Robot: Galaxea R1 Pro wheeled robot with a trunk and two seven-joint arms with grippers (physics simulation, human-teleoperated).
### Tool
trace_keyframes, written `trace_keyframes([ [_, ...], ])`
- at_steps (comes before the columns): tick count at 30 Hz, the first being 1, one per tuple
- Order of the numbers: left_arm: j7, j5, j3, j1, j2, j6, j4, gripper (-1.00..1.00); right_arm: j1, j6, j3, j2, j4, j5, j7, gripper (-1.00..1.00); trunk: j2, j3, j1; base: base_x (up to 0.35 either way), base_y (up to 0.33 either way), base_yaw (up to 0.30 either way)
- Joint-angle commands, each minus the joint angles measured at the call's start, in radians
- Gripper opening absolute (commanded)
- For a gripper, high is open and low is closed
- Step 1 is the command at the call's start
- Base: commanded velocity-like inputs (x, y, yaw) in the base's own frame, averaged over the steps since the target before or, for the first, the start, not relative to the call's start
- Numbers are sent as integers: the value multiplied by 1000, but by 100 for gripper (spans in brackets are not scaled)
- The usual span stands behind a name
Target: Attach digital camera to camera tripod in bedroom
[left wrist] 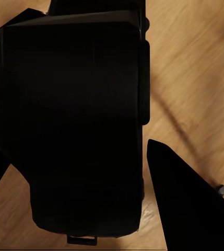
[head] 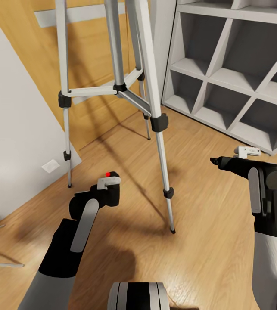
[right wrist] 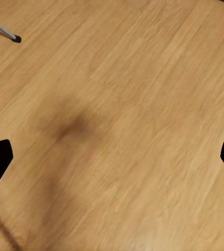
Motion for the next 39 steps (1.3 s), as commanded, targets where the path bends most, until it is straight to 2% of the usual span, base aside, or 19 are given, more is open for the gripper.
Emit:
trace_keyframes([
  [1, 9, 7, 0, 5, 0, 3, 0, -100, -1, 4, -1, 0, 0, -3, 2, 100, 0, 3, -1, 0, 0, 0],
  [6, 11, 5, 0, 31, 1, 3, 3, -100, -1, 4, -1, -1, 5, -3, 2, 100, 1, 23, -3, 0, 0, 0],
  [18, 12, 7, 0, 44, 1, 3, 7, -100, -3, 4, -2, -4, 21, -3, 3, 100, 4, 69, -8, 0, 0, 0],
  [26, 11, 5, 3, 45, 1, 3, 30, -100, -16, 4, 0, -4, -32, -6, 5, 100, 6, 100, -12, 0, 0, 0],
  [39, 13, 1, 12, 45, 2, -32, 56, -100, -22, 4, 6, -3, -50, -13, 7, 100, 97, 141, -62, 0, 0, 0],
])
